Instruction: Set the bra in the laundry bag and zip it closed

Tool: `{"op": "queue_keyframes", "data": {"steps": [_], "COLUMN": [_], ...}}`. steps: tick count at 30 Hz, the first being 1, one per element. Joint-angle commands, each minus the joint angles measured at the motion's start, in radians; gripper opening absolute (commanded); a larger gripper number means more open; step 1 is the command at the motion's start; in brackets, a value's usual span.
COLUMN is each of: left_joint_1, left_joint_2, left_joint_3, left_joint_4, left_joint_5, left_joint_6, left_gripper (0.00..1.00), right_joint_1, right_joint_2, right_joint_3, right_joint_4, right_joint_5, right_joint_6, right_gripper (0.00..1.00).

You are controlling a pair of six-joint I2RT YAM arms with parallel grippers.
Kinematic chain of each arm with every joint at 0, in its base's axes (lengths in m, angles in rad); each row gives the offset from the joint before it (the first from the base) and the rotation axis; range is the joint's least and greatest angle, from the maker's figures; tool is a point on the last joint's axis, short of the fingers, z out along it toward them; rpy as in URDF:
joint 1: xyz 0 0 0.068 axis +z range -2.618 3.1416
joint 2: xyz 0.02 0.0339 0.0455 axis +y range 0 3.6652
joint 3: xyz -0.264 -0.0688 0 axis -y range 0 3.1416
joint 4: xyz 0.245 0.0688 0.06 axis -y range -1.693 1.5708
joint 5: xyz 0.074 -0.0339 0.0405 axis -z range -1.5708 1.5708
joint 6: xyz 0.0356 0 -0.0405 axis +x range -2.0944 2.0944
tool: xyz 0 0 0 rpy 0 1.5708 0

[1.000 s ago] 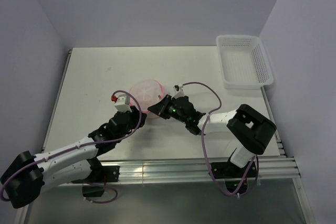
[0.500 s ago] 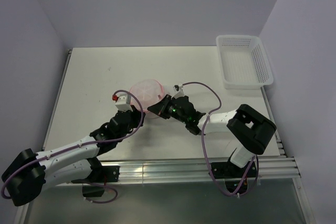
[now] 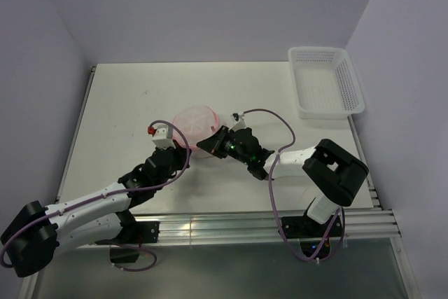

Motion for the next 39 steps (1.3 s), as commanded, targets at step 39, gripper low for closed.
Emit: {"op": "queue_keyframes", "data": {"steps": [39], "left_joint_1": [0.214], "left_joint_2": [-0.189], "left_joint_3": [-0.026], "left_joint_4": [-0.074], "left_joint_5": [0.098], "left_joint_6": [0.005], "left_gripper": [0.0], "right_joint_1": [-0.014], "right_joint_2": [-0.016], "right_joint_3": [0.012], "right_joint_4": [-0.011], "right_joint_5": [-0.082], "right_joint_6": [-0.11], "right_gripper": [0.0]}}
